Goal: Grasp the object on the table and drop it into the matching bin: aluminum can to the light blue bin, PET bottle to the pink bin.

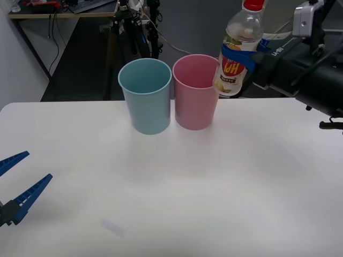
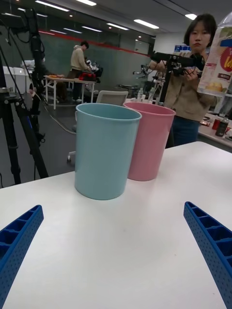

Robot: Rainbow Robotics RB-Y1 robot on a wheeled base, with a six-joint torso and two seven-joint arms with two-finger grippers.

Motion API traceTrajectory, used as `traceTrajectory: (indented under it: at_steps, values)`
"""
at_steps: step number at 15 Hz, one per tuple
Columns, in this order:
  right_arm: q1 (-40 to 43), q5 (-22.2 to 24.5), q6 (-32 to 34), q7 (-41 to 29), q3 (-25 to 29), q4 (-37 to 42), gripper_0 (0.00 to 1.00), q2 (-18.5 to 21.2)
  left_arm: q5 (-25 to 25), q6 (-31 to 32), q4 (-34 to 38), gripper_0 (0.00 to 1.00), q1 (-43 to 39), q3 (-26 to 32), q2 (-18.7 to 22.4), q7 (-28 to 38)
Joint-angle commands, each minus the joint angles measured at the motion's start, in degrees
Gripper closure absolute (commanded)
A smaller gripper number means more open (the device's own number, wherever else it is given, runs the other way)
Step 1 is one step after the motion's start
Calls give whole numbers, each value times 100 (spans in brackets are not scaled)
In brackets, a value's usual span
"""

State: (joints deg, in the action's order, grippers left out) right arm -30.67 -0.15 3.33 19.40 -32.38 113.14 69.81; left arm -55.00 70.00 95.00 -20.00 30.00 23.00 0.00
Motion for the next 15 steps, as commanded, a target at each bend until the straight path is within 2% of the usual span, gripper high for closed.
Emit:
traceTrajectory:
  at_steps: [1, 3, 9, 15]
  values:
    - [-861, -108, 1, -103, -577, -644, 100, -257, 0, 0, 0, 0, 0, 0, 0, 0]
    - [-1292, -152, 1, -156, -893, -1127, 100, -539, 0, 0, 0, 0, 0, 0, 0, 0]
    - [-2144, -178, 1, -165, -1368, -2437, 100, -1277, 0, 0, 0, 0, 0, 0, 0, 0]
    - [-2496, -64, 1, -121, -1412, -3359, 100, -1910, 0, 0, 0, 0, 0, 0, 0, 0]
